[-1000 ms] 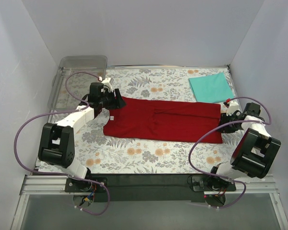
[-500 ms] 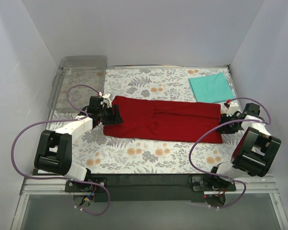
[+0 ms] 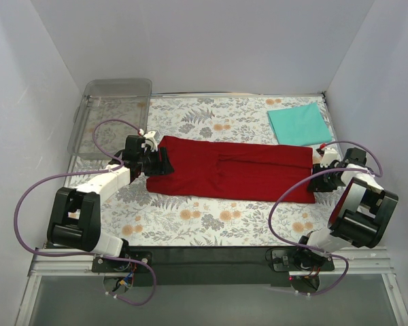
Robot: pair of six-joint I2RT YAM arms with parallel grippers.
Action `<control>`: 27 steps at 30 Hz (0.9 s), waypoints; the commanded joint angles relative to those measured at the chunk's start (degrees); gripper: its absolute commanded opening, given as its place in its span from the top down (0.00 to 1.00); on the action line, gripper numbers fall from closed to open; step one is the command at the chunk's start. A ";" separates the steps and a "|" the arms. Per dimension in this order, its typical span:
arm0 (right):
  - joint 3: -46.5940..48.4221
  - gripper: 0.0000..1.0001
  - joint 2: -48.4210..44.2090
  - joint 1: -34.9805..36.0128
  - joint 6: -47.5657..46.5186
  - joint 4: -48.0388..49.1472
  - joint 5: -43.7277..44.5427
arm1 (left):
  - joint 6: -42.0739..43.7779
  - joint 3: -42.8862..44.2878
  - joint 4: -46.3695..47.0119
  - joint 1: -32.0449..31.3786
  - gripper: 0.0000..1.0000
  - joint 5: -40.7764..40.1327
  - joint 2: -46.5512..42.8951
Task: Fold and stack the t-shirts
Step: Fold the tshirt
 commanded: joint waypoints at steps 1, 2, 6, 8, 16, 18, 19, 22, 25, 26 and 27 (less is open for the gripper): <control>-0.52 0.74 0.55 -0.33 -0.25 1.36 -0.27 | 0.85 -0.28 0.48 0.14 0.49 0.71 -2.52; -0.61 0.74 0.64 -0.33 -0.25 1.36 -0.27 | 0.85 -0.28 0.57 0.14 0.49 0.79 -2.60; -0.78 0.81 0.90 -0.33 -0.43 1.44 -0.36 | 0.76 -0.46 0.57 0.14 0.49 1.06 -2.60; -0.87 0.87 0.73 -0.33 -0.52 1.36 -0.36 | 0.85 -0.46 0.57 0.14 0.49 1.14 -2.60; -1.05 0.98 -2.70 -0.33 -0.96 -0.05 0.61 | 0.94 -0.63 0.66 0.14 0.49 1.06 -2.78; -0.96 0.99 -4.28 -0.42 -1.22 -1.10 1.65 | 0.94 -0.55 0.57 0.14 0.50 1.06 -2.87; -1.05 0.99 -4.89 -0.33 -1.39 -1.37 2.10 | 0.94 -0.55 0.57 0.14 0.50 1.06 -2.78; -1.22 0.99 -7.01 -0.33 -2.01 -2.86 3.77 | 1.03 -0.55 0.57 0.14 0.50 0.97 -2.96; -1.40 0.99 -7.97 -0.33 -2.62 -4.70 5.18 | 1.11 -0.55 0.57 0.14 0.50 0.97 -3.22; -1.57 0.99 -8.32 -0.33 -2.97 -5.06 5.35 | 1.11 -0.55 0.57 0.14 0.50 1.06 -3.31; -1.83 0.99 -8.50 -0.33 -3.15 -5.58 5.79 | 1.03 -0.63 0.66 0.14 0.50 0.88 -3.31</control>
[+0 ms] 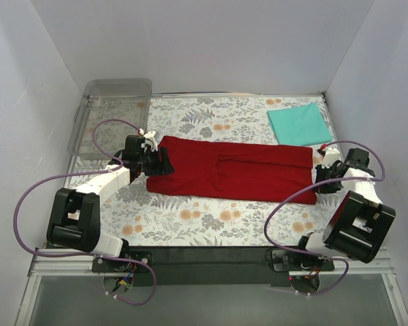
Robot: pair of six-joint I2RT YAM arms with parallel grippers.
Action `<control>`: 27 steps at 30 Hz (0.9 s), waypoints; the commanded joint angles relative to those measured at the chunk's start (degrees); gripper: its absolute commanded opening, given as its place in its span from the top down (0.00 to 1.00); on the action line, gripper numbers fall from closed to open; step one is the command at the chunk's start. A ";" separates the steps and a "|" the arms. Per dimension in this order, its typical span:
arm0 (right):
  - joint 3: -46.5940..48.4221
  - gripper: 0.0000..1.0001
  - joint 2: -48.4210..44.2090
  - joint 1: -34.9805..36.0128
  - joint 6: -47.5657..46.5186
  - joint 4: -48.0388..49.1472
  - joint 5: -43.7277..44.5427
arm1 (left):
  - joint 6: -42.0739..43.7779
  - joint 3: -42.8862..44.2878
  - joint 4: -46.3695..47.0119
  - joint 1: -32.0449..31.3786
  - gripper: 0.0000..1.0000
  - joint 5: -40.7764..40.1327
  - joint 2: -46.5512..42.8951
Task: Fold and stack the t-shirts
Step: Fold the tshirt
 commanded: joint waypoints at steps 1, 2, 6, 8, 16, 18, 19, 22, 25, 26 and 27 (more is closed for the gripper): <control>-1.31 0.99 -1.68 -0.44 -1.95 -2.94 2.62 | 0.92 -0.61 0.55 0.14 0.50 0.25 -3.20; -1.58 0.99 -1.95 -0.35 -2.21 -3.20 2.97 | 0.92 -0.61 0.55 0.14 0.49 0.25 -3.20; -2.72 0.99 -2.56 -0.44 -3.44 -4.35 4.82 | 1.00 -0.79 0.64 0.14 0.50 0.16 -3.55; -2.37 0.99 -3.35 -0.44 -3.71 -4.52 5.61 | 1.09 -0.79 0.55 0.05 0.50 -0.01 -3.72; -0.44 0.99 -2.21 -0.44 -7.48 -8.83 6.31 | 1.18 -0.79 0.55 0.05 0.50 -0.54 -3.81; -0.70 0.99 -2.21 -0.44 -8.45 -9.70 6.58 | 1.27 -0.79 0.55 0.14 0.50 -0.63 -3.73; -0.79 0.99 -2.04 -0.44 -8.80 -9.97 6.67 | 1.27 -0.79 0.64 0.14 0.50 -0.72 -3.81; -1.14 0.99 -1.68 -0.44 -10.21 -11.12 7.11 | 1.36 -0.79 0.55 0.05 0.50 -0.72 -3.64; -1.49 0.99 -1.95 -0.44 -10.65 -11.47 7.37 | 1.36 -0.61 0.55 0.14 0.50 -0.81 -3.55; -1.49 0.99 -2.30 -0.44 -10.83 -11.73 7.37 | 1.44 -0.70 0.55 0.05 0.50 -0.81 -3.55; -1.49 0.99 -2.47 -0.44 -11.09 -11.91 7.28 | 1.44 -0.61 0.55 0.14 0.50 -0.89 -3.64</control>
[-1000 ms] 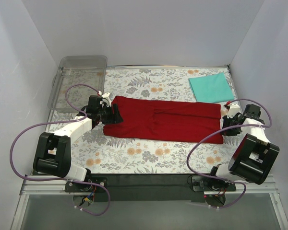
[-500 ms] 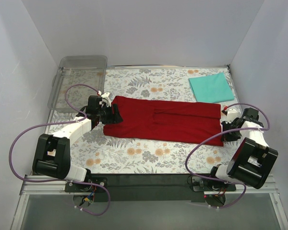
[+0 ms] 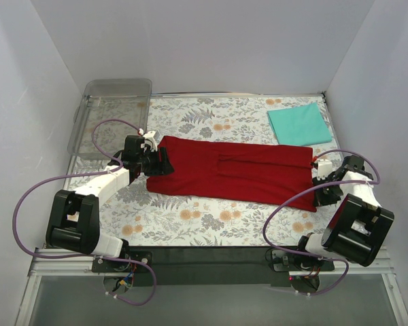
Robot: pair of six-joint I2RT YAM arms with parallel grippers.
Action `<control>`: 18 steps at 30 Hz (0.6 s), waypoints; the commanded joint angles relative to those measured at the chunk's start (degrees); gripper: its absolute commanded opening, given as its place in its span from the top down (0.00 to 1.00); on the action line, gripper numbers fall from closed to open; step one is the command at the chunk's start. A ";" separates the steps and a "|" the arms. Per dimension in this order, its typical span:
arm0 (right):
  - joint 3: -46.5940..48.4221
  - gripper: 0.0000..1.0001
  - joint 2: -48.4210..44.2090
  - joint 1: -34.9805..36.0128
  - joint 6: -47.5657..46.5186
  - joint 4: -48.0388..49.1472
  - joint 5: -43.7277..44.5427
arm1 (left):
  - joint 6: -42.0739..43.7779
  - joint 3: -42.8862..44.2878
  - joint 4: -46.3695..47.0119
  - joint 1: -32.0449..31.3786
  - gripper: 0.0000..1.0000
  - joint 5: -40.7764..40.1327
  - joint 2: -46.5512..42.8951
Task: Fold and stack the t-shirts
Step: Fold the tshirt
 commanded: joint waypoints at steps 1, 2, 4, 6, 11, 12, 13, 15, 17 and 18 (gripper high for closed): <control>1.00 0.99 -0.92 -0.42 -2.28 -2.33 1.10 | 1.01 -0.24 0.53 0.05 0.50 -0.65 -2.57; 1.09 0.99 -1.19 -0.42 -2.37 -2.51 1.19 | 1.01 -0.24 0.53 0.14 0.50 -0.74 -2.74; 1.17 0.99 -1.28 -0.42 -3.25 -3.56 0.75 | 1.09 -0.24 0.53 0.05 0.50 -0.74 -2.66; 1.18 0.99 -1.54 -0.42 -3.60 -5.06 0.57 | 1.09 -0.24 0.53 0.05 0.50 -0.65 -2.92; 0.91 0.99 -2.33 -0.42 -4.57 -5.76 0.13 | 1.27 -0.42 0.53 0.05 0.50 -0.65 -3.01; 0.91 0.99 -2.42 -0.33 -4.57 -5.85 0.13 | 1.27 -0.33 0.53 0.14 0.50 -0.57 -3.09; 1.09 0.99 -2.42 -0.42 -4.57 -5.85 0.13 | 1.27 -0.33 0.61 0.05 0.50 -0.65 -3.09; 1.44 0.99 -3.65 -0.42 -4.31 -5.59 0.04 | 1.36 -0.42 0.53 0.14 0.50 -0.65 -3.27; 2.32 0.99 -5.14 -0.42 -3.61 -5.59 -0.13 | 1.53 -0.42 0.61 0.05 0.50 -0.31 -3.62; 2.67 0.99 -5.41 -0.42 -3.43 -5.41 -0.05 | 1.53 -0.42 0.62 0.05 0.50 0.05 -3.80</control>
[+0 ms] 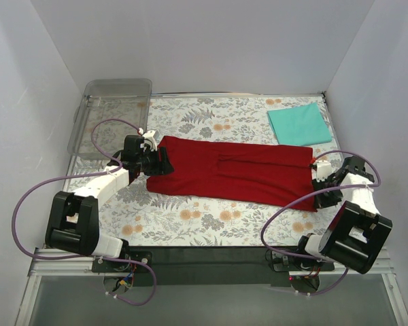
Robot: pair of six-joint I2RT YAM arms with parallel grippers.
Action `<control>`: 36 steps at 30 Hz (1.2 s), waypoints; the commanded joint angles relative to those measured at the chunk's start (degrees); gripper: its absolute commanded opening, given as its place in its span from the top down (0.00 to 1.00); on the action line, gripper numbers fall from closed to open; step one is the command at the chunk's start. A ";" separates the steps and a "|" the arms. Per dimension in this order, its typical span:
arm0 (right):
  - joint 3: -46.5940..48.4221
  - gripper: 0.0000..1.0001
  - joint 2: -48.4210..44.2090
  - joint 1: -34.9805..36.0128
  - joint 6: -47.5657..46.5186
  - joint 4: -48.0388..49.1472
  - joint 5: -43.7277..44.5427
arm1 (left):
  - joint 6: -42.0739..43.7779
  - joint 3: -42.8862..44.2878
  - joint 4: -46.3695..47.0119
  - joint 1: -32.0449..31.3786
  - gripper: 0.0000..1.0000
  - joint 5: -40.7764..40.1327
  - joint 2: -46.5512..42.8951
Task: Fold and stack the t-shirts
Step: Fold the tshirt
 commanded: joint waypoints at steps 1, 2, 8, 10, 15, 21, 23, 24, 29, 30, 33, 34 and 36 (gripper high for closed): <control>3.06 0.99 -2.57 -0.50 -0.06 -1.08 0.02 | 1.25 -0.42 0.70 0.14 0.50 0.44 -3.42; 3.15 0.99 -2.22 -0.51 0.03 -1.08 -0.07 | 1.51 -0.50 0.70 0.05 0.50 1.31 -3.60; 1.92 0.96 1.21 -0.77 0.99 2.25 1.07 | 2.48 -1.21 1.75 0.05 0.49 4.66 -5.62; 2.10 0.78 1.39 -0.77 2.75 3.66 1.43 | 2.83 -1.64 2.20 -0.04 0.49 5.80 -6.32; 6.66 0.54 -0.72 -1.03 5.65 8.05 1.43 | 0.82 -2.79 3.08 -0.21 0.49 6.51 -9.30; 9.14 0.53 -0.90 -1.03 9.78 9.99 -9.88 | -9.63 -1.65 -4.12 -0.13 0.50 0.11 -15.55; 7.73 0.54 0.59 -1.03 10.22 10.25 -13.23 | -14.56 -2.70 -7.45 -0.12 0.50 -2.27 -17.05; 6.68 0.54 0.94 -1.03 10.22 10.69 -14.03 | -15.96 -3.22 -8.43 -0.12 0.51 -3.85 -17.14; 3.07 0.55 0.42 -1.03 10.75 14.38 -15.61 | -20.64 -7.88 -9.84 -0.13 0.52 -8.08 -15.04; 3.07 0.55 0.42 -1.03 11.01 14.73 -16.06 | -20.29 -7.97 -9.67 -0.13 0.52 -9.65 -14.24; 3.33 0.55 1.56 -1.03 11.01 15.09 -17.11 | -16.34 -6.49 -8.09 -0.13 0.52 -11.24 -10.64; 3.33 0.55 2.17 -1.03 11.01 15.17 -17.38 | -14.94 -5.78 -7.91 -0.13 0.52 -11.25 -9.50; 3.15 0.55 2.35 -1.03 10.84 15.09 -17.91 | -11.25 -3.42 -6.86 -0.13 0.52 -10.55 -7.04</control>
